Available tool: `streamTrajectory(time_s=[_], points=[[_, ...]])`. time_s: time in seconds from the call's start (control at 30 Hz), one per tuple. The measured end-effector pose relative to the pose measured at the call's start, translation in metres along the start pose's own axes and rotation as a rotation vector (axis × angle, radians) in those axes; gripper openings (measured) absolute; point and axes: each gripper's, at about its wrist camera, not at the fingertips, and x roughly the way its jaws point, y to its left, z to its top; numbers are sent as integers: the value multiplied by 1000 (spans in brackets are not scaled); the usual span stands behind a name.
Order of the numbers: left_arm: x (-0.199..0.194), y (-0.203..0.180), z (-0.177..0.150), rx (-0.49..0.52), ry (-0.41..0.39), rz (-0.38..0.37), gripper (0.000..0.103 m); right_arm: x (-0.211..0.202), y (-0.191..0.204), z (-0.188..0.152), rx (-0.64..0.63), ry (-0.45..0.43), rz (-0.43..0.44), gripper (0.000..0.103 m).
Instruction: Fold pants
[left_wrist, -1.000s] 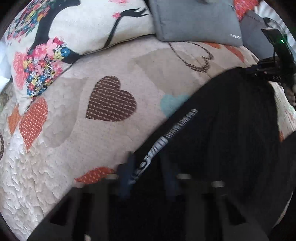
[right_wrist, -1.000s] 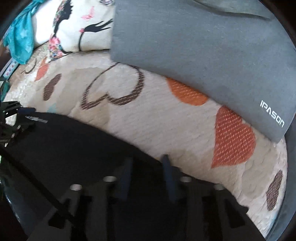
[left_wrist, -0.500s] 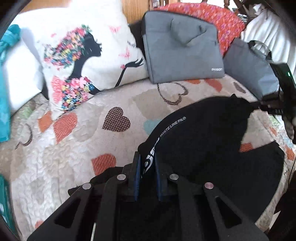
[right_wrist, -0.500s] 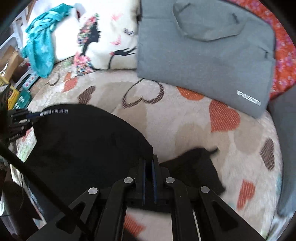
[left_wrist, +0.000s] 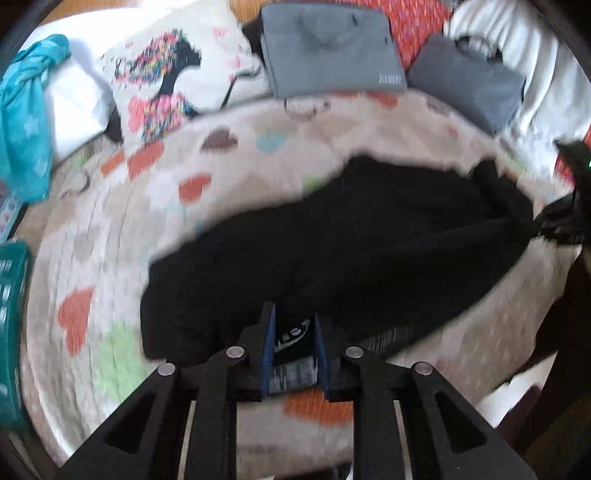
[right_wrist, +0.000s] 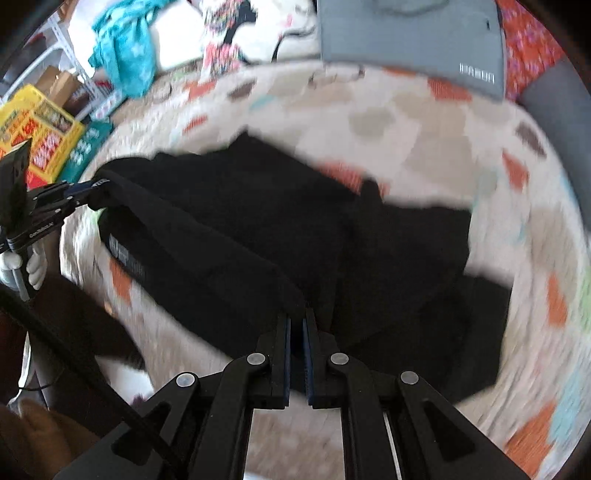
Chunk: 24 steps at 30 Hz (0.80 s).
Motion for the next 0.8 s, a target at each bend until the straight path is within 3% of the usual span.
streamTrajectory(time_s=[0.13,0.23,0.33,0.47,0.57,0.67,0.77,0.8], points=[[-9,-4,-33,-25,48,24,22,2,3,-19,35,24,-50,13],[-32,13,-48,-109,20,9,22,-13,-1,-28,69,25,-83,24],[-60,37,-56,-210,-40,-17,22,-41,-13,-31,108,-34,-122,26],[-78,58,-45,-329,-130,-68,28,-63,-20,-15,140,-132,-200,32],[-72,59,-21,-384,-181,-70,38,-50,0,14,108,-172,-223,41],[-49,50,9,-441,-215,-137,39,-15,30,41,23,-156,-353,45],[-17,37,24,-448,-204,-133,40,31,45,59,-47,-95,-577,42],[-3,32,27,-448,-171,-125,40,42,43,59,-68,-73,-645,24]])
